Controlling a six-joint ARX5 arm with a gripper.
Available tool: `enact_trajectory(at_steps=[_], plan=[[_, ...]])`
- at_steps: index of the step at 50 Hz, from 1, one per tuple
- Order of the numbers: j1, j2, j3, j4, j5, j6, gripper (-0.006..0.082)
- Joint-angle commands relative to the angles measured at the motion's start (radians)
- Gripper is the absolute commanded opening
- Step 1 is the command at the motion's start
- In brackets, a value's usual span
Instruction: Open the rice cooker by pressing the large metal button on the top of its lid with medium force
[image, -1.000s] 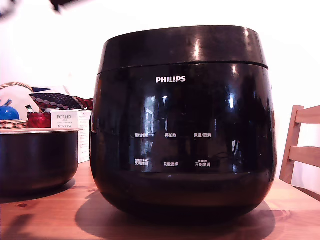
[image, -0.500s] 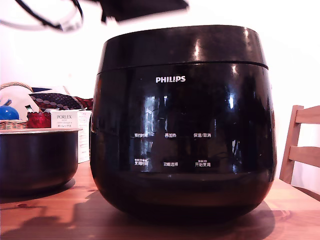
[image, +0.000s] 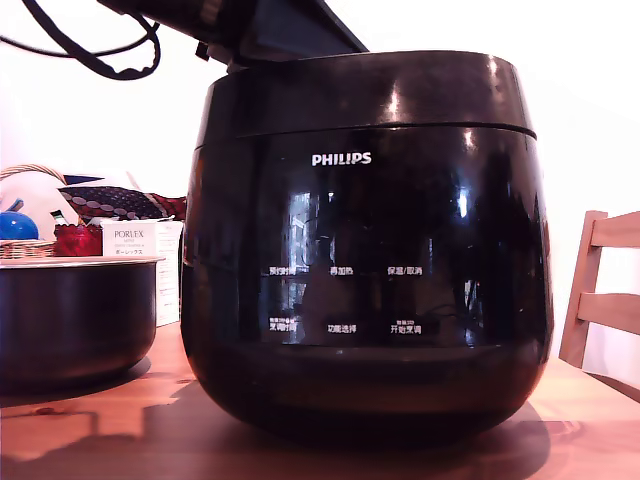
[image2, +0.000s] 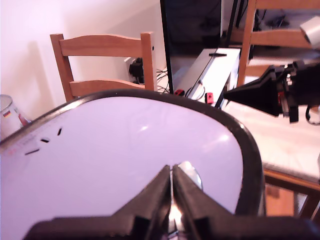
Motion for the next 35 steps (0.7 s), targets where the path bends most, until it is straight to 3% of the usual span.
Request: enact_trajectory(at_steps=[1, 35], plan=[[-0.006, 0.023, -0.034, -0.064, -0.010, 0.020, -0.0021], [-0.006, 0.112, -0.034, -0.240, -0.036, 0.064, -0.0021]])
